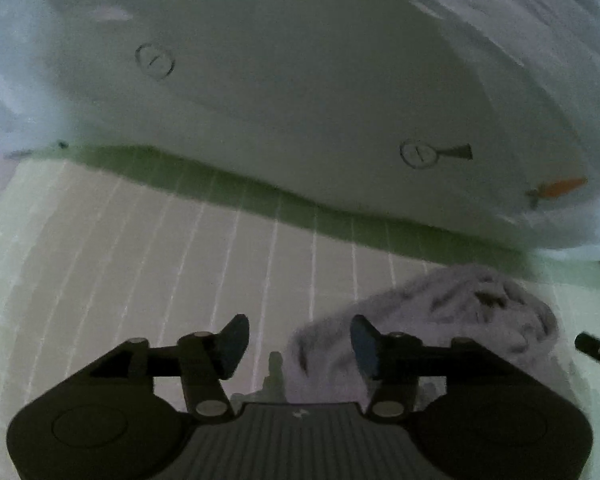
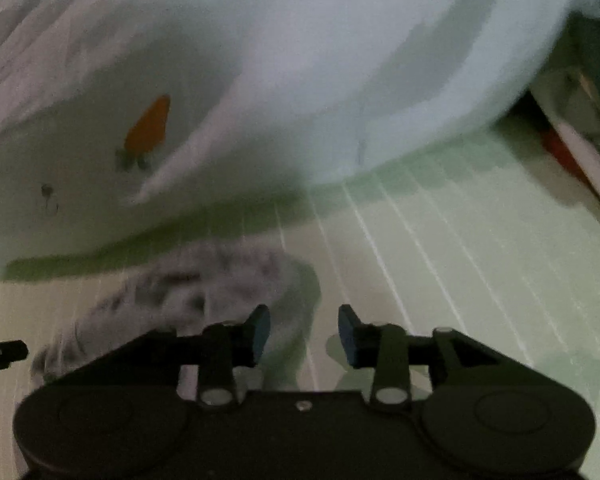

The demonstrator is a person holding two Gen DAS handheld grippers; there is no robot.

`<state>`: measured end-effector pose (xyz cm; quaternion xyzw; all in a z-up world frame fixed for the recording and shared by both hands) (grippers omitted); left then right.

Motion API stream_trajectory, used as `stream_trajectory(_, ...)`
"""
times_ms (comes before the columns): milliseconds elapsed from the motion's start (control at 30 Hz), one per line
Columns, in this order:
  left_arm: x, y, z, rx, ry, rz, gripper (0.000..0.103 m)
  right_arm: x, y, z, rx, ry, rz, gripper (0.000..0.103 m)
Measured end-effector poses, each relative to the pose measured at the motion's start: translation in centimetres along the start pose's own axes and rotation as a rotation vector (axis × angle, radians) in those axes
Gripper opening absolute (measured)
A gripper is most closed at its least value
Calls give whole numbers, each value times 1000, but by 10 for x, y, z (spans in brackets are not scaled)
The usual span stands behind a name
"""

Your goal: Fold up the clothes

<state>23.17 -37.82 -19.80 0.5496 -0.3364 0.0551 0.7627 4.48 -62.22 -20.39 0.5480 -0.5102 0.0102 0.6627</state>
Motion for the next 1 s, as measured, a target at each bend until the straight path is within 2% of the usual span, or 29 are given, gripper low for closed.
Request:
stream_trajectory(167,-6,-41,-5,52,-22,-114,59,15,-50,-8,-6,33,-35,43)
stream_trajectory(267,-19,-54,-6,31,-12,-178,59,14,-76,-9,-16,58,-81,42)
stream_trajectory(300,-21,-55,-6,16,3,-181,58,14,-80,-10,-12,64,-88,41)
stream_trajectory(333,-23,-55,-5,1,18,-183,56,15,-79,-11,-9,73,-81,32)
stream_trajectory(367,-21,-54,-5,0,26,-172,53,16,-74,-12,-10,85,-67,23)
stream_trajectory(400,-20,-53,-5,0,34,-160,27,18,-70,-12,-10,97,-53,8)
stream_trajectory(433,-18,-51,-5,-1,43,-148,10,19,-66,-13,-10,109,-39,8)
stream_trajectory(500,-15,-49,-5,-2,59,-124,9,22,-57,-15,-10,133,-11,8)
stream_trajectory(533,-10,-40,-5,-2,61,-82,9,24,-53,-16,-11,145,3,8)
stream_trajectory(667,11,26,9,-46,2,106,8,38,14,-21,-16,179,150,7)
stream_trajectory(800,0,94,17,-112,-17,211,8,27,94,-23,0,177,246,7)
stream_trajectory(900,-35,119,10,-121,-24,189,9,-5,142,-17,1,168,249,7)
stream_trajectory(933,-48,124,7,-120,-29,176,9,-19,149,-13,-7,179,232,7)
stream_trajectory(1000,-79,119,-5,-119,2,101,9,-53,151,-3,-13,170,159,7)
Point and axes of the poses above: each gripper's, at about its wrist camera, not at the fingertips, and y roughly against the way its jaws point, z to its right, x to its top, the point moved 9 cm from there along -y, roughly the way its jaws point, and after that the axes turned 5 degrees about y, right-handed, at the moved point
